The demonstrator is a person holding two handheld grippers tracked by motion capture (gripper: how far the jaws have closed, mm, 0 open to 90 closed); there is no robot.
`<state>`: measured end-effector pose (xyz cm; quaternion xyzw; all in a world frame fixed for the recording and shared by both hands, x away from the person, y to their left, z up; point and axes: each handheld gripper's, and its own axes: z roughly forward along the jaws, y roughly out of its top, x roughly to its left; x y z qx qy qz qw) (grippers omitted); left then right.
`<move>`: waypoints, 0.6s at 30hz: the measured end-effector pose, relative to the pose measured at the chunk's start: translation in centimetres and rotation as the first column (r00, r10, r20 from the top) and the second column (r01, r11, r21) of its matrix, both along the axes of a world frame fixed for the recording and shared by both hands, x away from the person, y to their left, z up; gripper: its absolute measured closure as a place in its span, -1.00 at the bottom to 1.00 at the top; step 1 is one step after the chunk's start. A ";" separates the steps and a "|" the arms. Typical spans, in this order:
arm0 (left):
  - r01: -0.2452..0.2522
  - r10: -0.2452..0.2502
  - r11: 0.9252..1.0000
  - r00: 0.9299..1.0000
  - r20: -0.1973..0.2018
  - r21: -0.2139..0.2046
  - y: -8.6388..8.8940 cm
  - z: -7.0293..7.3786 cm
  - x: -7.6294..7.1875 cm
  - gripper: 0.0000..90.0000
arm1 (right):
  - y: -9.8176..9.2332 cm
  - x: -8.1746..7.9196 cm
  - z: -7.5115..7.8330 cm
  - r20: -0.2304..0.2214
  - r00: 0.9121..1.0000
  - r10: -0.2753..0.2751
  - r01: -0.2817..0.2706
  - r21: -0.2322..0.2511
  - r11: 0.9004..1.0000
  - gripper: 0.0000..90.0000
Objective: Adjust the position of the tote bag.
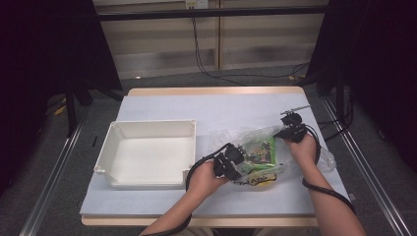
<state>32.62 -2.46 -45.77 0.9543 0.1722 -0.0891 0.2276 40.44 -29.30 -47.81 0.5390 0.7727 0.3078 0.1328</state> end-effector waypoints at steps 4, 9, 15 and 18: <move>0.002 -0.001 1.000 1.000 0.008 -0.010 0.1 -0.1 0.0 1.00 | -0.4 -0.1 -0.3 0.011 1.000 -0.010 0.009 0.043 0.999 0.96; -0.018 0.018 1.000 1.000 -0.001 -0.020 0.1 -0.1 0.0 1.00 | -0.5 -0.5 -0.1 -0.001 1.000 -0.006 0.006 0.057 0.998 0.96; -0.029 0.029 0.999 1.000 -0.008 -0.026 0.1 -0.2 0.0 1.00 | -0.2 -1.9 1.3 0.026 1.000 0.007 -0.009 0.094 0.996 0.79; -0.020 0.020 1.000 1.000 -0.011 -0.024 0.1 -0.1 0.1 1.00 | 0.0 -2.3 1.8 0.031 0.999 0.030 -0.033 0.105 0.994 0.75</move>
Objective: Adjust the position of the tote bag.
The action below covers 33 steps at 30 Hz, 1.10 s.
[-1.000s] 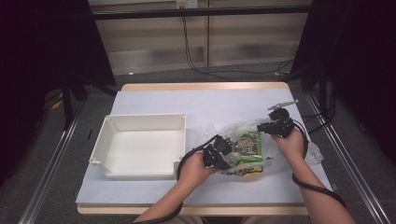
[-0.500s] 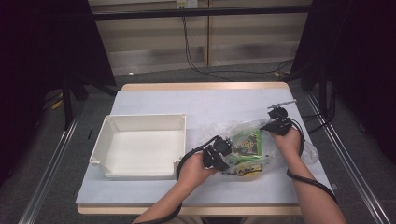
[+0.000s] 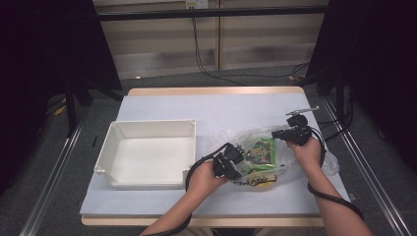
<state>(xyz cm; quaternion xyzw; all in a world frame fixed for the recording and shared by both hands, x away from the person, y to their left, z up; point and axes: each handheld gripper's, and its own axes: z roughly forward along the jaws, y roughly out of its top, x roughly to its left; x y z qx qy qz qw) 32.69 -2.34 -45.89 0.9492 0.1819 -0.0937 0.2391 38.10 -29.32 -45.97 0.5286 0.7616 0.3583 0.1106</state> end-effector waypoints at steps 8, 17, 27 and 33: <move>-0.035 0.035 0.999 0.999 -0.006 -0.020 -0.1 0.3 -0.1 1.00 | 0.9 -1.4 0.5 -0.015 0.999 0.045 -0.046 -0.037 0.998 0.66; -0.004 0.004 1.000 1.000 0.008 -0.002 -0.4 0.0 0.3 1.00 | 0.9 -2.2 -0.2 -0.067 0.995 0.072 -0.073 -0.021 0.997 0.55; -0.013 0.014 1.000 1.000 0.008 -0.014 -0.5 -0.1 0.4 1.00 | 2.0 -1.4 -0.8 -0.132 0.989 0.074 -0.074 0.004 0.997 0.46; -0.013 0.013 1.000 1.000 0.004 -0.016 -0.5 0.0 0.3 1.00 | 2.3 -1.6 -0.5 -0.142 0.986 0.083 -0.082 0.015 0.997 0.84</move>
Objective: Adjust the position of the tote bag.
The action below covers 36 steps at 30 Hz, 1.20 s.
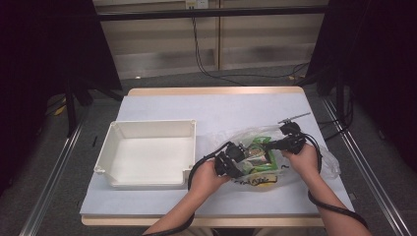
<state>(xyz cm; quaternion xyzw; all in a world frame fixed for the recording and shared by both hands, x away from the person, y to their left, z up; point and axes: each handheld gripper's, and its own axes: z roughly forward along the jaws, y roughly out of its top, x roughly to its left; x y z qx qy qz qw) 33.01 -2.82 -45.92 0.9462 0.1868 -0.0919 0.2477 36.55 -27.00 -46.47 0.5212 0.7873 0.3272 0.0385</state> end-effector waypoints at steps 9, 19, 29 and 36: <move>-0.015 0.015 1.000 1.000 -0.009 -0.024 0.5 0.5 0.3 1.00 | -0.1 -1.4 1.7 0.058 0.998 0.020 -0.021 0.024 0.999 0.96; -0.052 0.055 0.994 0.998 0.027 -0.097 0.6 3.3 0.7 0.69 | -0.2 -2.3 2.3 0.099 0.994 0.033 -0.037 0.031 0.999 0.98; -0.126 0.139 0.985 0.985 0.106 -0.121 0.5 6.1 2.7 0.30 | 0.1 -3.3 3.1 0.155 0.986 0.066 -0.069 0.017 0.997 0.99; -0.157 0.172 0.980 0.977 0.126 -0.121 0.8 6.7 4.1 0.04 | -0.1 -4.1 3.7 0.213 0.972 0.098 -0.106 0.025 0.994 0.99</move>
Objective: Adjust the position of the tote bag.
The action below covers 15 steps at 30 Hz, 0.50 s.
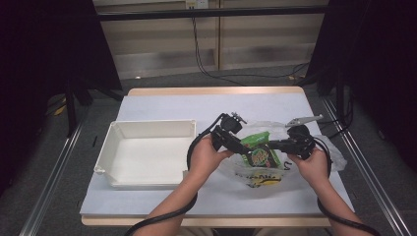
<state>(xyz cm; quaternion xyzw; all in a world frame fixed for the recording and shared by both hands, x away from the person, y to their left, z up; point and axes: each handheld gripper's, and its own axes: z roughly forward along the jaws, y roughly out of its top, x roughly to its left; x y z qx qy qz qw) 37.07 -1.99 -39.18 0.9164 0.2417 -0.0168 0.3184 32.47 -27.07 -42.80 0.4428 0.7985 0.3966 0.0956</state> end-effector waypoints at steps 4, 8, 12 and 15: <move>-0.013 0.013 1.000 1.000 -0.023 0.001 0.3 0.0 0.6 -0.08 | -0.2 -0.3 0.2 0.018 1.000 0.023 -0.023 0.007 1.000 0.99; -0.001 -0.001 0.999 0.999 -0.047 -0.033 0.5 0.1 1.0 -0.17 | -0.3 -0.6 0.5 0.043 0.999 0.033 -0.033 0.012 0.999 0.99; 0.031 -0.031 0.999 0.999 -0.030 -0.026 0.2 0.2 1.0 -0.23 | -0.1 -0.8 0.9 0.073 0.996 0.060 -0.061 0.008 0.998 0.99; 0.038 -0.039 0.999 0.998 -0.045 -0.019 -0.1 0.2 1.1 -0.26 | 0.1 -1.0 1.1 0.094 0.993 0.078 -0.079 0.006 0.997 0.99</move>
